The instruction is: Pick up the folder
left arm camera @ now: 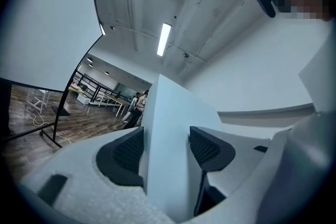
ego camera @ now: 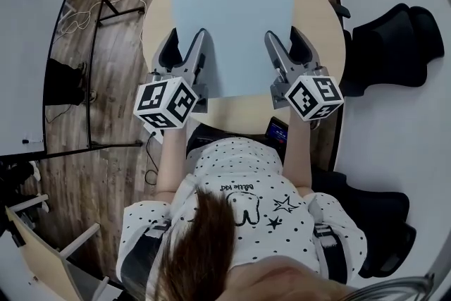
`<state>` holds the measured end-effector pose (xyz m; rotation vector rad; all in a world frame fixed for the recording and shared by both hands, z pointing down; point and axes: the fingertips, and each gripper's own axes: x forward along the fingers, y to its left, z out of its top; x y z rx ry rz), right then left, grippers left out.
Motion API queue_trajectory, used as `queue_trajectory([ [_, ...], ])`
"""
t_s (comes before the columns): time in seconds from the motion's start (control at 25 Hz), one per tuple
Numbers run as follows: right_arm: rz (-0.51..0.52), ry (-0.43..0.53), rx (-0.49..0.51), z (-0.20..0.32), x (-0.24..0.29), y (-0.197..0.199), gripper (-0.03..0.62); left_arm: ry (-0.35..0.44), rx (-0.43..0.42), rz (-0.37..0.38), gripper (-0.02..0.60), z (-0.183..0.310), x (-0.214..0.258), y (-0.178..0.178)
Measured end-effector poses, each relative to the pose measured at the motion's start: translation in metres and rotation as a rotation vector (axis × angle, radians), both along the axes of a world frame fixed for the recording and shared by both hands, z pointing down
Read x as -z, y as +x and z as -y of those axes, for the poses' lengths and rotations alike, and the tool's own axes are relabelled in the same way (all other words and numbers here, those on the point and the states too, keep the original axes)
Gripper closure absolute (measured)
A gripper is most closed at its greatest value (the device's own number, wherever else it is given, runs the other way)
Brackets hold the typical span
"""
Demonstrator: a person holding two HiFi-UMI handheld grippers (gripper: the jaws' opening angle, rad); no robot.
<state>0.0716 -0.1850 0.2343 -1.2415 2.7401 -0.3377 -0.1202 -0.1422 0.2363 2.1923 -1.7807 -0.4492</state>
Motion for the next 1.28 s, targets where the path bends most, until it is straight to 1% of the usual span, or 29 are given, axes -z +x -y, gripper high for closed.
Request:
queue_trajectory([
  [0.16,0.004,0.023,0.002,-0.006,0.011,0.001,0.324,0.034,0.005,0.025,0.311,-0.006,0.013,0.001],
  [0.72,0.003,0.1,-0.006,-0.021,0.045,0.012,0.324,0.123,0.001,0.04,0.311,-0.018,0.045,0.012],
  [1.08,0.017,0.155,-0.001,-0.031,0.064,0.02,0.324,0.185,0.004,0.065,0.311,-0.029,0.067,0.02],
  [1.28,0.016,0.183,-0.005,-0.035,0.073,0.021,0.324,0.209,-0.002,0.062,0.311,-0.032,0.077,0.021],
])
